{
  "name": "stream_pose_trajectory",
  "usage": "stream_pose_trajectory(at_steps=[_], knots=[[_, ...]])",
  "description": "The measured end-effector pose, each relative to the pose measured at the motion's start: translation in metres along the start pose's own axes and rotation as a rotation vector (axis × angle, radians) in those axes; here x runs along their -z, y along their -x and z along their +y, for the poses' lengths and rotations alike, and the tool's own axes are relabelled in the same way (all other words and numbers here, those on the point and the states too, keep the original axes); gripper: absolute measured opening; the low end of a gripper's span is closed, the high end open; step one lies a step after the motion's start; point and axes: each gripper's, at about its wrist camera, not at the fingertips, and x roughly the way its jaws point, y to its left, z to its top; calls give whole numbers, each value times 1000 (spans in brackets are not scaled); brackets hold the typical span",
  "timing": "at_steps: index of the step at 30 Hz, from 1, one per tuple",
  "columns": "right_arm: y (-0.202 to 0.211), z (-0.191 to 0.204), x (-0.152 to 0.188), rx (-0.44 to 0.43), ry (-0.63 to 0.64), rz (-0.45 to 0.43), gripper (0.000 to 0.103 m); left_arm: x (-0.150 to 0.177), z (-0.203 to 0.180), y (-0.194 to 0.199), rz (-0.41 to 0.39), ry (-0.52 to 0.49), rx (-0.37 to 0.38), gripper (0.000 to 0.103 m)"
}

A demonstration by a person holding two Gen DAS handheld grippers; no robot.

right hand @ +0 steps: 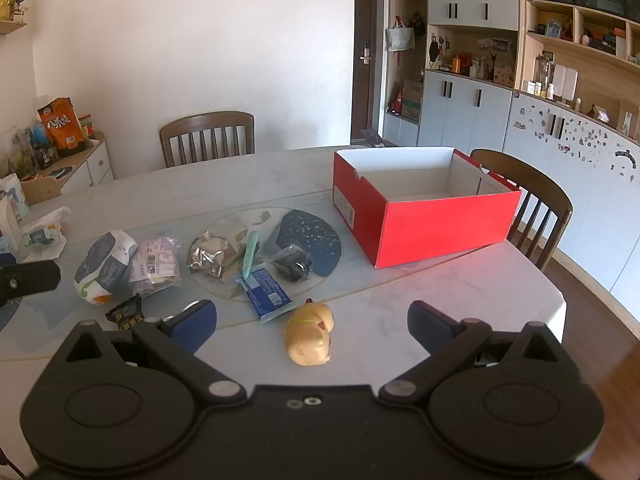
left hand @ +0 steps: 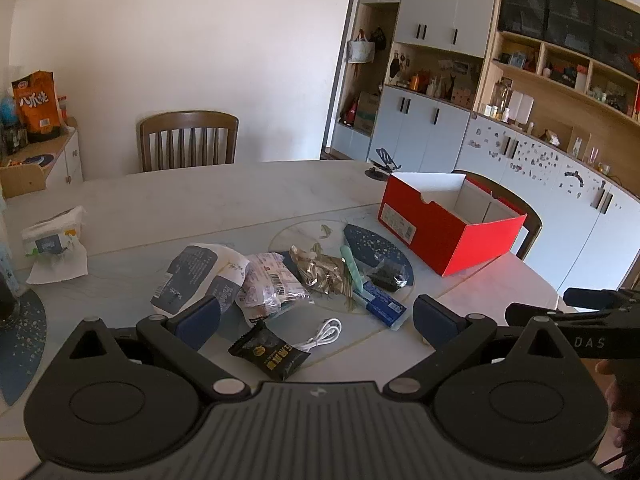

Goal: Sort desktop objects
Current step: 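Grasp the yellow duck toy with the right tool while the left tool grasps the grey-white tissue pack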

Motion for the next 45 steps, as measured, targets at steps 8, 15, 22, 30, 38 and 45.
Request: stream_pose_trajectory(at_steps=[8, 15, 22, 30, 38, 45], knots=[[-7, 5, 3, 22, 2, -5, 102, -3, 17, -7, 1, 0, -15, 103], [-15, 12, 8, 22, 24, -5, 102, -5, 29, -19, -1, 1, -42, 103], [-33, 13, 7, 1, 39, 5, 99, -2, 39, -37, -16, -23, -110, 103], [-61, 8, 10, -47, 78, 30, 94, 0, 59, -75, -27, -74, -143, 103], [-89, 4, 15, -87, 136, 81, 94, 2, 82, -119, 12, -129, -172, 103], [-112, 4, 20, -84, 153, 135, 94, 3, 96, -146, 55, -145, -166, 103]])
